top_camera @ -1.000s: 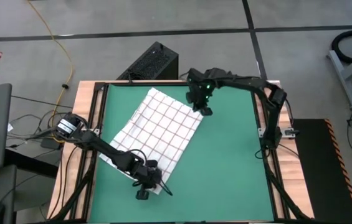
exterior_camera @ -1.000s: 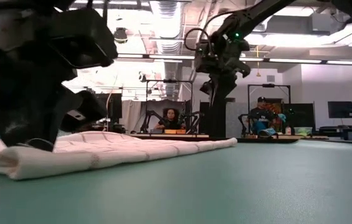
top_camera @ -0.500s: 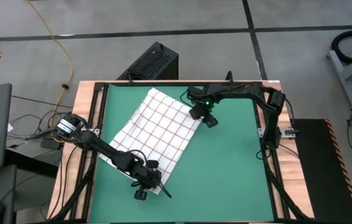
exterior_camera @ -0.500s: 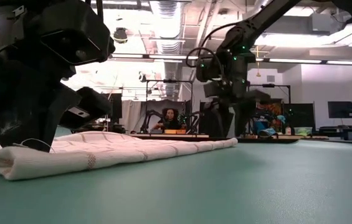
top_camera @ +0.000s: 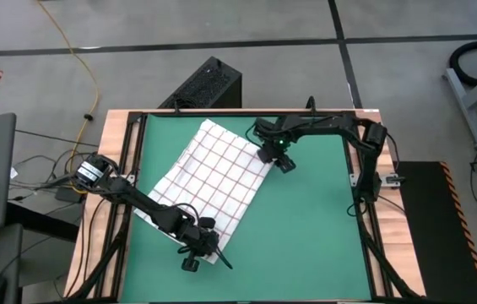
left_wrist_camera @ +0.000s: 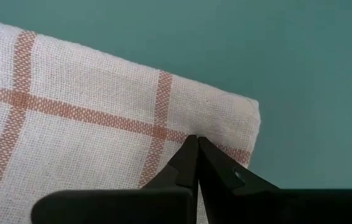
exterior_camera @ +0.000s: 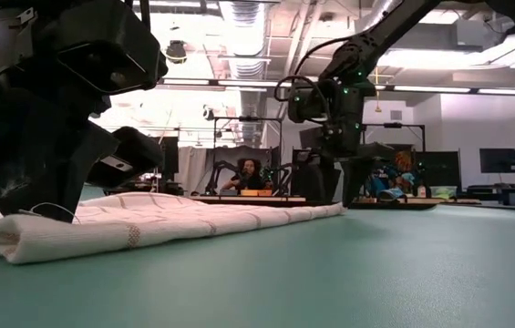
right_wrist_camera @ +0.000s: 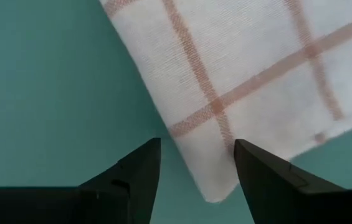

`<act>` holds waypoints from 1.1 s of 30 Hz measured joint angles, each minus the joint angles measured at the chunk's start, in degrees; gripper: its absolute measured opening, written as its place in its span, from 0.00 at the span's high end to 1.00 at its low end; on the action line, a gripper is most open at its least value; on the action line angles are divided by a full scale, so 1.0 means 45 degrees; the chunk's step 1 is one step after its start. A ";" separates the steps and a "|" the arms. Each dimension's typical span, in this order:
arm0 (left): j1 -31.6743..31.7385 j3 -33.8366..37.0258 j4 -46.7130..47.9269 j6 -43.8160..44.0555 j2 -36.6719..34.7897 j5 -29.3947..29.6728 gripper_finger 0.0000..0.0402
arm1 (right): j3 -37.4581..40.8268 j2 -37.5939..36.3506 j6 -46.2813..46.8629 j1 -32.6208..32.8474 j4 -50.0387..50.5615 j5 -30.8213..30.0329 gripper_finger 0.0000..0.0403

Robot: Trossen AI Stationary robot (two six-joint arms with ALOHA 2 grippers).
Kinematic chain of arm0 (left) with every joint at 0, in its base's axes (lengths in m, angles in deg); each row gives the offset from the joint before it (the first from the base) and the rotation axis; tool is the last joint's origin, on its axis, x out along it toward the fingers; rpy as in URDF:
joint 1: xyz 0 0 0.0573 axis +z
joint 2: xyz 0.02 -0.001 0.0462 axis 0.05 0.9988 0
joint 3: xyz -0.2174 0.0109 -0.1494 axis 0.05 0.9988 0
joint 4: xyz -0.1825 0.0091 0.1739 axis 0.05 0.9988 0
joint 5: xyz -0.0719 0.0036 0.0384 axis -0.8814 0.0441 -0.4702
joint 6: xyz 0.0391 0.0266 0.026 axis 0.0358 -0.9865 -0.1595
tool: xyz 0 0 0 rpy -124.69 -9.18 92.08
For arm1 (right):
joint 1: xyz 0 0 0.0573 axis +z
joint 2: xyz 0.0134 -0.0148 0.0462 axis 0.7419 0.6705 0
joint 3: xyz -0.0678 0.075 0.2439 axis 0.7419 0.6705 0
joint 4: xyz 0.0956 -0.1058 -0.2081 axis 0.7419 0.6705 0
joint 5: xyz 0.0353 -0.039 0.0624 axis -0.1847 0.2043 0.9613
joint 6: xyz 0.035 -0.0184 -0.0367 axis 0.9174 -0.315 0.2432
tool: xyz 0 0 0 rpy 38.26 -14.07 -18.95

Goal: Roll towel into tight, uniform cylinder
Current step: Roll the white towel

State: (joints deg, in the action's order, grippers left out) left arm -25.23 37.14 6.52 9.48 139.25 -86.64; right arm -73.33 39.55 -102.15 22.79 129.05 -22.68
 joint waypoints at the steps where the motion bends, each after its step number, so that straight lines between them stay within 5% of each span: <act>1: 0.0000 0.0002 0.0000 0.0002 0.0000 -0.0005 1.00 | 0.0256 0.0000 -0.0076 0.0000 -0.0282 -0.0033 0.44; 8: -0.0005 0.0004 -0.0073 0.0009 0.0000 -0.0002 1.00 | 0.1309 -0.0083 0.0514 0.0384 -0.1736 -0.2230 0.52; 16: 0.0156 -0.0212 0.0546 0.0123 -0.0418 0.0170 1.00 | 0.1285 -0.0053 0.4414 0.0736 -0.0885 -0.2705 0.96; 25: 0.1164 -0.0127 0.4135 0.0994 -0.3641 0.4488 1.00 | 0.1326 -0.0270 0.9500 0.1934 0.0861 -0.2928 0.98; 33: 0.1112 -0.0156 0.4445 0.2478 -0.6485 0.4537 1.00 | 0.1396 -0.0656 1.3947 0.3939 0.2309 -0.1727 0.99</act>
State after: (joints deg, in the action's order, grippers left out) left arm -20.23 36.44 26.53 20.63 110.07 -66.22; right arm -67.04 36.60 -39.39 40.52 139.44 -30.45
